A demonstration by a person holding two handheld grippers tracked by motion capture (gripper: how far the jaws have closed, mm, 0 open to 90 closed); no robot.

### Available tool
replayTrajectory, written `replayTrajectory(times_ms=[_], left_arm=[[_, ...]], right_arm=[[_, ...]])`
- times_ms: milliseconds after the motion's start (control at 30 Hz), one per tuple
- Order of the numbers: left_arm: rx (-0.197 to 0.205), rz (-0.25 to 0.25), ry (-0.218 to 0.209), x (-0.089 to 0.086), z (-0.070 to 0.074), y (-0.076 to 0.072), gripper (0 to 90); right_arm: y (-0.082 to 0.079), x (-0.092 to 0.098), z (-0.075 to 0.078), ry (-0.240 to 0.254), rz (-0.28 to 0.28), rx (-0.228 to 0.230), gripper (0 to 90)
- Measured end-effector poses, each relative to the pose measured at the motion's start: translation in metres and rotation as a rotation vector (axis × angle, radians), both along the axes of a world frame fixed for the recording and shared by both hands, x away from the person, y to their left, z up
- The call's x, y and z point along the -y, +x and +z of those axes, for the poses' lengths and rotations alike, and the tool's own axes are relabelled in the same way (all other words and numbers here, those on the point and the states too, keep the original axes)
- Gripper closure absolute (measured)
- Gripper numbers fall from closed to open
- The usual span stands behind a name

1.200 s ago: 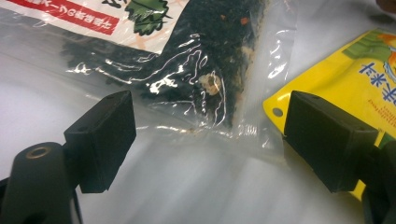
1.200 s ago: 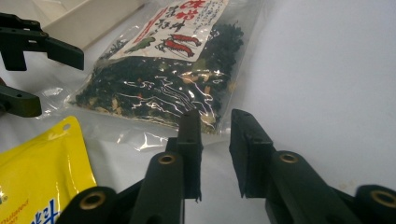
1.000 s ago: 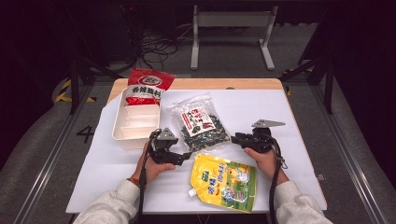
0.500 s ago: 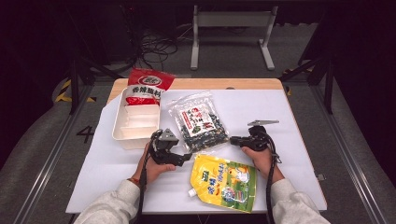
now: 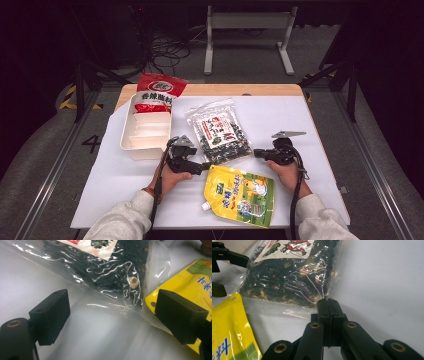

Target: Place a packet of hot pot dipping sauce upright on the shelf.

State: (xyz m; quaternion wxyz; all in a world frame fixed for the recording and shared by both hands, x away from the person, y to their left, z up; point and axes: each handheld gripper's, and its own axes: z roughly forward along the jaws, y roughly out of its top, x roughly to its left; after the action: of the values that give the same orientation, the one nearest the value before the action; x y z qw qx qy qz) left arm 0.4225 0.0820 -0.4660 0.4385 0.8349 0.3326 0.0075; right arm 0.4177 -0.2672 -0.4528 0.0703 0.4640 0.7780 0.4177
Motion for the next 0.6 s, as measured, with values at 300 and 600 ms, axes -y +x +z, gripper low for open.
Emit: replayTrajectory(times_ms=[300, 600], left_arm=[[-0.062, 0.017, -0.055, 0.013, 0.001, 0.029, 10.2], [-0.104, 0.090, -0.115, 0.016, 0.000, 0.061, 9.0]], right_arm=[[-0.009, 0.021, 0.000, -0.020, -0.021, 0.002, 89.4], [-0.006, 0.021, -0.003, -0.033, -0.029, 0.010, 89.7]])
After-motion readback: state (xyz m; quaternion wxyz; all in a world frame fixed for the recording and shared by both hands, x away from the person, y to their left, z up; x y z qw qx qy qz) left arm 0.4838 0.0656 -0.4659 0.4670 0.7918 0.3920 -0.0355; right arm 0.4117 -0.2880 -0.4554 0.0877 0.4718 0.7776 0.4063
